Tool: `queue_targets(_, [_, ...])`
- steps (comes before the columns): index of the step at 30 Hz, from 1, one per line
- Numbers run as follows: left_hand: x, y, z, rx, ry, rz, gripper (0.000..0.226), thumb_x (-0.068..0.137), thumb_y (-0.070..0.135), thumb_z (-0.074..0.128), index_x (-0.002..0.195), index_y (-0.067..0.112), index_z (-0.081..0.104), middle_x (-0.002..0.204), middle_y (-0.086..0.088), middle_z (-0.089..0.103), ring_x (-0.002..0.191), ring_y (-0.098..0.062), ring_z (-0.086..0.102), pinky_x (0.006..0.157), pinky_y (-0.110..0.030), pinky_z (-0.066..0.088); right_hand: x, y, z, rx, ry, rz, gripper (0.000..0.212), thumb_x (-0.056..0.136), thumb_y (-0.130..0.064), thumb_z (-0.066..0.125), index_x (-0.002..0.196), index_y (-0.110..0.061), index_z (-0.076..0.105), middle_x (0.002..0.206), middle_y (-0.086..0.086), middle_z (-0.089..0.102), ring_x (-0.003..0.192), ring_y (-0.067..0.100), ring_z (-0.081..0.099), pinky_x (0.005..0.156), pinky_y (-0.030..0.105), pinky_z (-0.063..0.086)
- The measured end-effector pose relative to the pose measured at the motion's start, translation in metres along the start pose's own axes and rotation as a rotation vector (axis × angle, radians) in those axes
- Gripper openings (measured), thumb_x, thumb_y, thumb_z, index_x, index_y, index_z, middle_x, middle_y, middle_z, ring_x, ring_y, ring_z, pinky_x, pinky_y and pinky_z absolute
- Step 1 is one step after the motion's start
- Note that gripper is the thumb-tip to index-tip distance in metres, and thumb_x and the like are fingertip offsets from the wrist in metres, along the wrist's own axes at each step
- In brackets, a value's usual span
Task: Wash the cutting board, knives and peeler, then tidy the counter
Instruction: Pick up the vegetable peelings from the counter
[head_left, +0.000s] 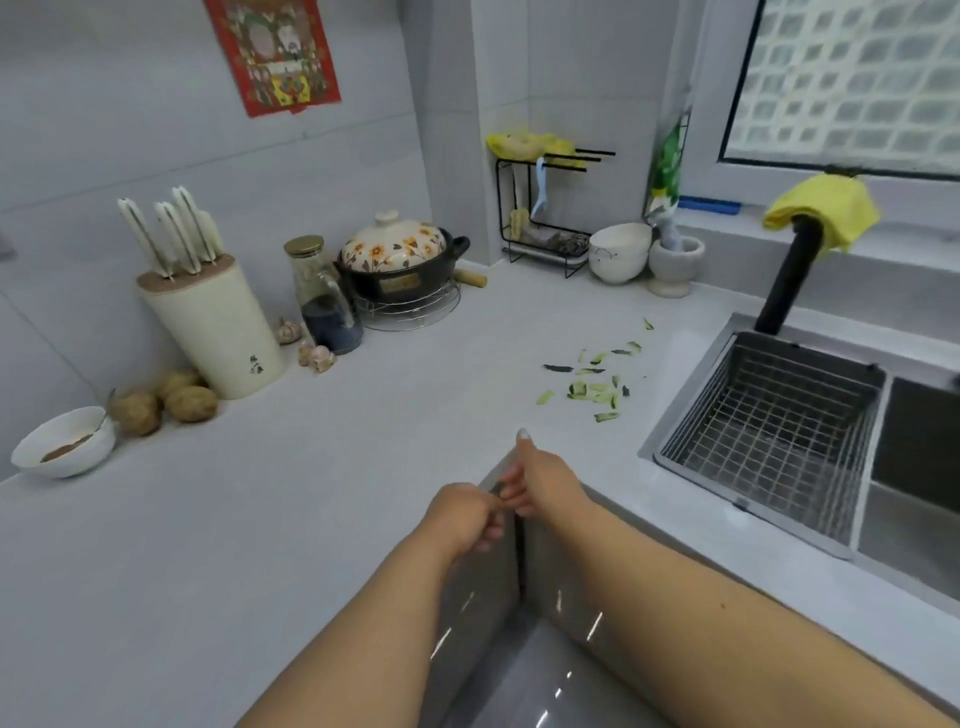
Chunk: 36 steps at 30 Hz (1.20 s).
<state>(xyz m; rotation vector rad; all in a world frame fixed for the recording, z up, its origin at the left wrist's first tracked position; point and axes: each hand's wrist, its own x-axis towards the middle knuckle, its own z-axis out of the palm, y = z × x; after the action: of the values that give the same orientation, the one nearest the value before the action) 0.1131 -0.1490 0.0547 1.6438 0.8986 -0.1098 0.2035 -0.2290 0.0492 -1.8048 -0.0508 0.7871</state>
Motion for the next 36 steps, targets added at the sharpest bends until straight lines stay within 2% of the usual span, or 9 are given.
queue_targets(3, [0.021, 0.039, 0.030, -0.065, 0.009, 0.030, 0.013, 0.093, 0.011, 0.051, 0.088, 0.006, 0.062, 0.082, -0.010, 0.068, 0.070, -0.019, 0.064, 0.073, -0.034, 0.056, 0.030, -0.013, -0.050, -0.034, 0.073, -0.048, 0.059, 0.102, -0.047, 0.026, 0.074, -0.008, 0.060, 0.071, 0.008, 0.065, 0.070, 0.024, 0.063, 0.081, 0.039, 0.052])
queue_targets(5, [0.033, 0.059, 0.044, -0.098, -0.002, 0.034, 0.014, 0.095, 0.013, 0.050, 0.091, 0.007, 0.062, 0.083, -0.009, 0.067, 0.070, -0.017, 0.064, 0.072, -0.031, 0.056, 0.052, -0.021, -0.077, -0.040, 0.097, -0.001, 0.056, 0.103, -0.045, 0.027, 0.074, -0.009, 0.058, 0.071, 0.008, 0.064, 0.068, 0.023, 0.062, 0.082, 0.038, 0.051])
queue_targets(8, [0.049, 0.081, 0.060, -0.149, -0.016, 0.002, 0.015, 0.095, 0.014, 0.052, 0.101, 0.004, 0.062, 0.086, -0.010, 0.066, 0.073, -0.018, 0.065, 0.077, -0.033, 0.057, 0.080, -0.024, -0.113, -0.042, 0.140, 0.054, 0.045, 0.101, -0.038, 0.038, 0.081, -0.005, 0.060, 0.069, 0.007, 0.062, 0.061, 0.020, 0.058, 0.071, 0.033, 0.047])
queue_targets(11, [0.063, 0.089, 0.069, -0.257, -0.019, -0.036, 0.015, 0.095, 0.013, 0.053, 0.103, 0.003, 0.061, 0.084, -0.012, 0.066, 0.075, -0.021, 0.066, 0.082, -0.037, 0.056, 0.094, -0.017, -0.145, -0.136, 0.199, -0.038, 0.030, 0.096, -0.030, 0.051, 0.091, -0.003, 0.062, 0.075, 0.009, 0.060, 0.068, 0.023, 0.056, 0.067, 0.033, 0.047])
queue_targets(16, [0.078, 0.094, 0.073, -0.390, -0.018, -0.121, 0.017, 0.094, 0.014, 0.054, 0.101, 0.001, 0.061, 0.093, -0.017, 0.067, 0.082, -0.026, 0.068, 0.073, -0.035, 0.057, 0.101, -0.013, -0.166, -0.435, 0.188, -0.060, 0.011, 0.093, -0.020, 0.047, 0.088, -0.017, 0.056, 0.088, 0.006, 0.061, 0.069, 0.024, 0.056, 0.051, 0.031, 0.053])
queue_targets(21, [0.095, 0.099, 0.073, -0.505, -0.067, -0.192, 0.022, 0.095, 0.020, 0.051, 0.099, 0.001, 0.062, 0.099, -0.019, 0.067, 0.088, -0.029, 0.067, 0.070, -0.036, 0.055, 0.118, -0.012, -0.158, -0.715, 0.117, -0.105, 0.019, 0.089, -0.017, 0.048, 0.106, -0.021, 0.055, 0.079, -0.004, 0.051, 0.073, 0.018, 0.051, 0.056, 0.028, 0.047])
queue_targets(30, [0.150, 0.113, 0.060, -0.548, -0.232, -0.258, 0.022, 0.093, 0.019, 0.052, 0.097, 0.000, 0.063, 0.096, -0.020, 0.068, 0.085, -0.030, 0.068, 0.067, -0.037, 0.054, 0.143, -0.020, -0.139, -1.063, 0.168, -0.093, 0.017, 0.090, -0.025, 0.056, 0.102, -0.012, 0.061, 0.107, 0.005, 0.053, 0.092, 0.023, 0.057, 0.073, 0.029, 0.049])
queue_targets(33, [0.166, 0.117, 0.051, -0.558, -0.261, -0.289, 0.023, 0.093, 0.018, 0.051, 0.095, -0.001, 0.063, 0.095, -0.021, 0.067, 0.084, -0.030, 0.067, 0.066, -0.037, 0.054, 0.142, -0.027, -0.136, -0.951, 0.171, -0.083, 0.003, 0.088, -0.018, 0.054, 0.088, -0.015, 0.056, 0.090, 0.000, 0.057, 0.080, 0.018, 0.053, 0.059, 0.024, 0.040])
queue_targets(36, [0.179, 0.122, 0.046, -0.591, -0.315, -0.333, 0.030, 0.098, 0.021, 0.047, 0.100, -0.005, 0.060, 0.103, -0.025, 0.062, 0.091, -0.034, 0.063, 0.077, -0.040, 0.053, 0.141, -0.044, -0.123, -0.631, 0.250, -0.214, 0.009, 0.087, -0.020, 0.063, 0.078, -0.020, 0.060, 0.075, -0.009, 0.057, 0.075, 0.013, 0.055, 0.064, 0.025, 0.046])
